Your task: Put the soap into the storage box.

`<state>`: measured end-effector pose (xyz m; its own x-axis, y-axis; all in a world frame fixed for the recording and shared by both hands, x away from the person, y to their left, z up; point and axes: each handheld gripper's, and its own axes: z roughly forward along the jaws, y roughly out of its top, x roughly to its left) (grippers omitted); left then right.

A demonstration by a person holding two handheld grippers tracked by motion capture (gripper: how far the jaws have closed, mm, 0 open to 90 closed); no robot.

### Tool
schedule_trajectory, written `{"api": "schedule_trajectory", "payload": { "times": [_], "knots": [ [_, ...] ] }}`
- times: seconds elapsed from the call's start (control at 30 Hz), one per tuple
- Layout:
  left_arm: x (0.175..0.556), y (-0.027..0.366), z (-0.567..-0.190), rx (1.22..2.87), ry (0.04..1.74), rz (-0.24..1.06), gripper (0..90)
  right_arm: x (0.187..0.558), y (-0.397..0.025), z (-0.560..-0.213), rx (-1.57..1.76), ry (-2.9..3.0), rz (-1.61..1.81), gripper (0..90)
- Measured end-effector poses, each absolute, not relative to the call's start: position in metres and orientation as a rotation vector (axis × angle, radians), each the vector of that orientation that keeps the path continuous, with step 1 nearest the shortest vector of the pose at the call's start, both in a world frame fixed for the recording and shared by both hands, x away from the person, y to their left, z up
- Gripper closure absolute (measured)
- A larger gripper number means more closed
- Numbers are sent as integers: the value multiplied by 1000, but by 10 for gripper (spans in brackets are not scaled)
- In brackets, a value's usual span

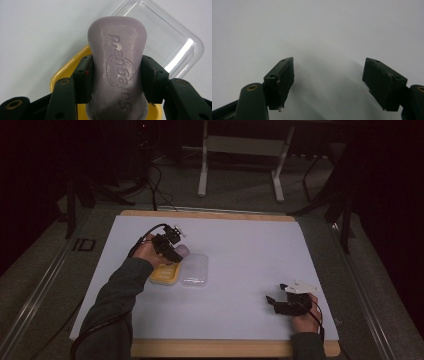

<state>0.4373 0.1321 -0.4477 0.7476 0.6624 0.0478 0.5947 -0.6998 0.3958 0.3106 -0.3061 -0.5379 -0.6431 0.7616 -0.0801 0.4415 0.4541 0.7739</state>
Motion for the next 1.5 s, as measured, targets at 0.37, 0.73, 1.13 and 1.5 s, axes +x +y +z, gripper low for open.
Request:
{"api": "schedule_trajectory", "payload": {
  "times": [0.37, 0.73, 1.13, 1.5],
  "knots": [
    [436, 140, -448, 2552, 1002, 278, 494, 311, -306, -538, 1013, 2289, 1039, 251],
    [433, 146, -453, 2535, 1056, 267, 494, 311, -306, -538, 1016, 2291, 1045, 251],
    [427, 150, -456, 2521, 1087, 277, 494, 311, -306, -538, 1015, 2290, 1045, 251],
    [418, 154, -459, 2503, 1116, 295, 493, 310, -306, -538, 1014, 2289, 1042, 251]
  ]
}}
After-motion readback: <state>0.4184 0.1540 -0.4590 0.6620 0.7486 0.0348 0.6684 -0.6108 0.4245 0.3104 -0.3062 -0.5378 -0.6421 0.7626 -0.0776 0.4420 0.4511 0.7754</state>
